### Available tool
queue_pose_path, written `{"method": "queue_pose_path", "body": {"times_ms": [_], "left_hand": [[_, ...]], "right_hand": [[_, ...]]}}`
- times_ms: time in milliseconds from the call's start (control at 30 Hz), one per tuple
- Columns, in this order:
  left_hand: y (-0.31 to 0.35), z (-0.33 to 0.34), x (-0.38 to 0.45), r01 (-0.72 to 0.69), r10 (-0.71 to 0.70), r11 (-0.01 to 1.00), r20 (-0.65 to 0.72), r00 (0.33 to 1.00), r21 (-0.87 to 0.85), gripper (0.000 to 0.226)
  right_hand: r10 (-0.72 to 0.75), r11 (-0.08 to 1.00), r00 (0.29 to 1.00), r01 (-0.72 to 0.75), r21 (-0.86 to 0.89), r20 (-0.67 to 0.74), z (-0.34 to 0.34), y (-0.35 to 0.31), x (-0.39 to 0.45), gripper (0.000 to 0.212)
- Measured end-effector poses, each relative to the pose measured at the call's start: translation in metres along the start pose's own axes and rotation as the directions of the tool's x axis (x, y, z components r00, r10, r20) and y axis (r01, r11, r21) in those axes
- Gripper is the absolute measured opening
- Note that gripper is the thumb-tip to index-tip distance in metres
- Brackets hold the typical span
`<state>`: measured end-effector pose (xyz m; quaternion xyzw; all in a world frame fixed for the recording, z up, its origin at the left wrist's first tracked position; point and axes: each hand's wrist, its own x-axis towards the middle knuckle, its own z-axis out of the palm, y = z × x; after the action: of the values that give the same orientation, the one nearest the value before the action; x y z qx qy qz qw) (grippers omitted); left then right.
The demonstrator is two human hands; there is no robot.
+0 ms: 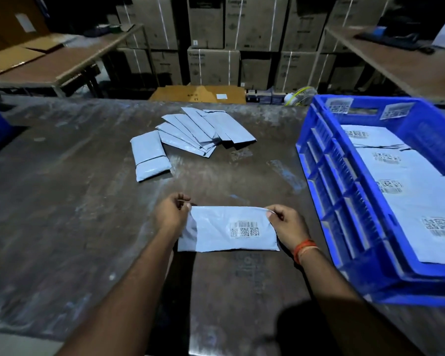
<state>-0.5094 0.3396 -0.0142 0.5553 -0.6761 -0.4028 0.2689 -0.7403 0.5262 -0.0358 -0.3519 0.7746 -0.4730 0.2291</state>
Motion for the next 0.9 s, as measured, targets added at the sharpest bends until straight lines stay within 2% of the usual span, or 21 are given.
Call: {"method": "queue_pose_path", "body": {"times_ms": [100, 233, 333, 400, 500, 600, 667, 733, 800, 900], "left_hand": [[0.002, 0.005, -0.008, 0.009, 0.002, 0.992, -0.091, 0.996, 0.125, 0.013], [0.001, 0.005, -0.015, -0.005, 0.042, 0.980, -0.186, 0.982, 0.198, 0.023], [0.005, 0.004, -0.027, 0.057, -0.004, 0.974, -0.233, 0.972, 0.220, 0.024], [0.009, 0.004, -0.035, 0.087, -0.042, 0.971, -0.197, 0.980, 0.223, 0.025], [0.013, 0.011, -0.048, 0.080, -0.072, 0.974, -0.044, 0.996, 0.212, 0.031], [0.014, 0.021, -0.055, 0.032, -0.048, 0.975, 0.065, 0.997, 0.222, 0.036], [0.013, 0.026, -0.054, 0.007, -0.033, 0.983, 0.138, 0.990, 0.182, 0.037], [0.012, 0.028, -0.052, -0.034, -0.004, 0.985, 0.220, 0.975, 0.168, 0.041], [0.012, 0.028, -0.050, -0.124, 0.065, 0.975, 0.299, 0.952, 0.183, 0.052], [0.016, 0.029, -0.051, -0.342, 0.229, 0.901, 0.379, 0.897, 0.266, 0.078]], "right_hand": [[0.011, 0.999, 0.999, -0.013, -0.045, -0.030, -0.002, 0.003, -0.005, 0.015], [0.047, 0.994, 0.990, -0.059, -0.090, -0.130, -0.004, 0.008, -0.008, 0.013], [0.087, 0.988, 0.972, -0.113, -0.108, -0.218, -0.003, 0.009, -0.012, 0.011], [0.129, 0.978, 0.947, -0.170, -0.118, -0.293, 0.001, 0.005, -0.017, 0.011], [0.193, 0.963, 0.928, -0.241, -0.121, -0.319, 0.011, -0.004, -0.033, 0.009], [0.215, 0.961, 0.948, -0.248, -0.123, -0.234, 0.025, -0.010, -0.059, 0.024], [0.196, 0.971, 0.975, -0.208, -0.114, -0.110, 0.039, -0.012, -0.078, 0.030], [0.149, 0.988, 0.986, -0.147, -0.040, 0.072, 0.055, -0.017, -0.094, 0.029], [0.108, 0.994, 0.974, -0.103, -0.038, 0.200, 0.063, -0.025, -0.104, 0.024], [0.131, 0.991, 0.962, -0.126, -0.036, 0.239, 0.061, -0.033, -0.104, 0.011]]}}
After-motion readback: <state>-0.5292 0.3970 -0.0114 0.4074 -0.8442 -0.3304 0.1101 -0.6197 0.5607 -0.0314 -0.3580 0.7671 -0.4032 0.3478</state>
